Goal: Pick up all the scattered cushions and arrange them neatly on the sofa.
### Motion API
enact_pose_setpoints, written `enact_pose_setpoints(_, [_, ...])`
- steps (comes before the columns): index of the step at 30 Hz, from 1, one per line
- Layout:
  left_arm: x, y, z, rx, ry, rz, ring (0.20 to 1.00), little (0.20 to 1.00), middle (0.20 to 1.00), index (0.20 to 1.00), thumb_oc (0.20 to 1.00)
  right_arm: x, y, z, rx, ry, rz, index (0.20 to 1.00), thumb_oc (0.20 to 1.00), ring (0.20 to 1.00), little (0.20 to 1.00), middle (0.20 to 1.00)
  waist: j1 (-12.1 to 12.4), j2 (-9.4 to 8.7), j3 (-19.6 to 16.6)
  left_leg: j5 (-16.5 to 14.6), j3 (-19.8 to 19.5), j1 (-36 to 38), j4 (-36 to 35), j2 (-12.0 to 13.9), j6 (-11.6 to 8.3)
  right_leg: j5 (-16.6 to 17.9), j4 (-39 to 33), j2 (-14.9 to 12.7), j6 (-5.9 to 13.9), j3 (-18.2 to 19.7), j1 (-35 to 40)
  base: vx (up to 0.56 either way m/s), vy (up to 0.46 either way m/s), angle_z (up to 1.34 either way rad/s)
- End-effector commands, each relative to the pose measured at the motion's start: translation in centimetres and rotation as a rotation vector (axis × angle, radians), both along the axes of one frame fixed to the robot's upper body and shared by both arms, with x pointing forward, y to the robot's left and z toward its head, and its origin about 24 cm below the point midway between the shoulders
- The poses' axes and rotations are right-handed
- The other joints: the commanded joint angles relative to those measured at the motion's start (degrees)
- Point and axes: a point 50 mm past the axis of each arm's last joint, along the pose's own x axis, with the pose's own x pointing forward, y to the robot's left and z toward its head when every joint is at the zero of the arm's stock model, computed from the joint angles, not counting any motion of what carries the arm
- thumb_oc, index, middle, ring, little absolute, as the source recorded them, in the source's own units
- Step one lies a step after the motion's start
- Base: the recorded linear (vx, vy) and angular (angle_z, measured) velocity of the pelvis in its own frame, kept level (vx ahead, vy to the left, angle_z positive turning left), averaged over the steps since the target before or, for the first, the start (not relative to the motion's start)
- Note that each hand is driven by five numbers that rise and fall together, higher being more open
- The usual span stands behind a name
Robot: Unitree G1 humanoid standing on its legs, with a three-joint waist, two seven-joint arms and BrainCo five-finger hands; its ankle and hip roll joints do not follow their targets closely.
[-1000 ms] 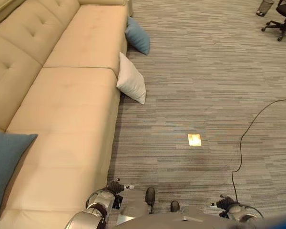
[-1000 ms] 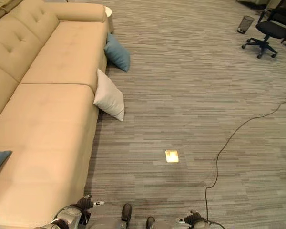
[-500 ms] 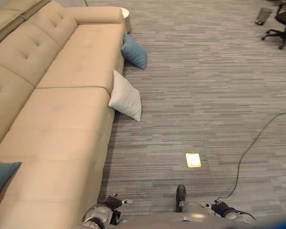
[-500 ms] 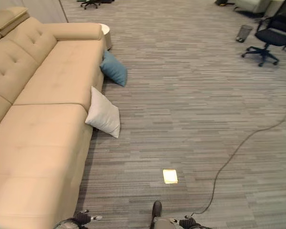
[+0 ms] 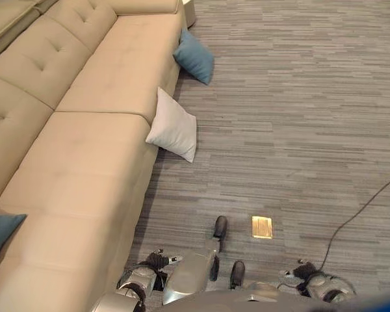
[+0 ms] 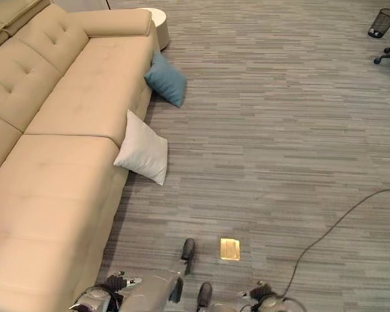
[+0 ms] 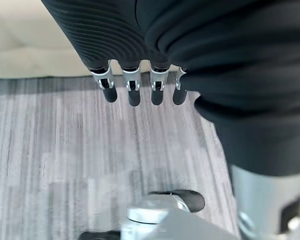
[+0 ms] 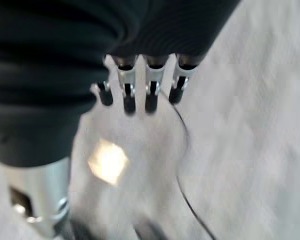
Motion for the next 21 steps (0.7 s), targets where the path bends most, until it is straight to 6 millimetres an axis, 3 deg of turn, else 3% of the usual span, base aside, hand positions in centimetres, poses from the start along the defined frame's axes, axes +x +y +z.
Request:
enact_pose_setpoints(1, [0.7, -1.6, -0.1, -0.045, -0.014, -0.012, 1.000, 1.000, 1.000, 1.000, 1.000, -2.0, 1.4, -1.0, 0.052, 0.036, -0.015, 1.000, 1.000, 1.000, 1.000, 1.000, 0.9, -1.14, -1.7, -4.2, 0.3, 4.3, 1.3, -0.9, 3.89, 7.1, 3.6, -1.7, 7.74, 7.2, -2.2, 0.18, 0.095, -0.39])
enact_pose_setpoints(4, [0.2, -1.2, -0.2, -0.043, -0.004, 0.017, 1.000, 1.000, 1.000, 1.000, 1.000, -1.7, 1.8, -1.0, 0.067, 0.033, -0.007, 1.000, 1.000, 1.000, 1.000, 1.000, 1.7, -1.48, -2.2, -5.1, 1.0, 6.2, 1.0, -0.7, 4.45, 7.7, 8.4, -2.9, 9.17, 6.7, -2.9, 0.16, 0.107, -0.26])
enact_pose_setpoints(6, [-0.3, -0.8, -0.2, -0.038, 0.005, 0.036, 1.000, 1.000, 1.000, 1.000, 1.000, -1.6, 2.0, -1.0, 0.074, 0.033, 0.002, 1.000, 1.000, 1.000, 1.000, 1.000, 2.2, -1.35, -2.3, -5.5, 1.1, 7.9, 1.1, -0.4, 5.11, 10.1, 14.9, -3.7, 11.15, 6.0, -5.3, 0.15, 0.113, -0.38])
enact_pose_setpoints(8, [-0.3, -0.2, -0.1, -0.018, 0.006, 0.047, 1.000, 1.000, 1.000, 1.000, 1.000, -0.6, 2.0, -0.8, 0.078, 0.015, 0.020, 1.000, 1.000, 1.000, 1.000, 1.000, 1.1, 0.32, -1.6, -5.6, -0.3, 10.7, 0.3, 0.6, 6.16, 14.3, 25.8, -4.1, 12.98, 4.8, -10.6, 0.21, 0.158, -0.33])
enact_pose_setpoints(9, [0.0, -0.2, -0.1, -0.014, 0.000, 0.042, 1.000, 1.000, 1.000, 1.000, 1.000, -0.3, 2.0, -0.6, 0.078, 0.005, 0.025, 1.000, 1.000, 1.000, 1.000, 1.000, 0.1, 1.41, -1.4, -5.4, -1.2, 13.1, -1.1, 1.5, 6.13, 14.1, 27.6, -5.0, 12.23, 2.6, -14.1, 0.26, 0.136, -0.05])
enact_pose_setpoints(13, [0.6, -0.5, 0.1, -0.021, -0.025, 0.024, 1.000, 1.000, 1.000, 1.000, 1.000, -0.5, 1.9, -0.7, 0.074, 0.018, 0.031, 1.000, 1.000, 1.000, 1.000, 1.000, -1.8, 1.88, -0.8, -7.0, -3.2, 18.1, -3.9, 1.9, 5.88, 11.3, 19.2, -6.1, 10.27, 0.1, -16.4, 0.26, -0.041, 0.21])
enact_pose_setpoints(14, [0.7, -0.6, 0.1, -0.025, -0.033, 0.015, 1.000, 1.000, 1.000, 1.000, 1.000, -0.5, 1.7, -0.7, 0.074, 0.024, 0.029, 1.000, 1.000, 1.000, 1.000, 1.000, -2.9, 1.60, -0.5, -7.9, -4.4, 19.7, -4.4, 1.7, 5.85, 12.8, 13.3, -6.4, 10.36, 1.5, -19.3, 0.35, -0.115, 0.23])
enact_pose_setpoints(16, [0.8, -0.6, 0.1, -0.026, -0.034, 0.005, 1.000, 1.000, 1.000, 1.000, 1.000, -0.7, 1.7, -0.7, 0.078, 0.037, 0.032, 1.000, 1.000, 1.000, 1.000, 1.000, -4.3, 1.70, 0.4, -9.2, -6.6, 22.9, -5.5, 2.0, 5.72, 16.3, 8.1, -6.0, 11.43, 4.3, -22.6, 0.40, -0.154, 0.25])
enact_pose_setpoints(21, [0.3, -1.2, -0.1, -0.031, -0.015, -0.019, 1.000, 1.000, 1.000, 1.000, 1.000, -1.5, 1.8, -1.0, 0.082, 0.061, 0.031, 1.000, 1.000, 1.000, 1.000, 1.000, -4.9, 1.07, -1.1, -10.3, -9.1, 25.8, -5.7, 3.0, 4.97, 17.4, 7.2, -5.2, 11.16, 5.4, -20.7, 0.25, -0.153, 0.65])
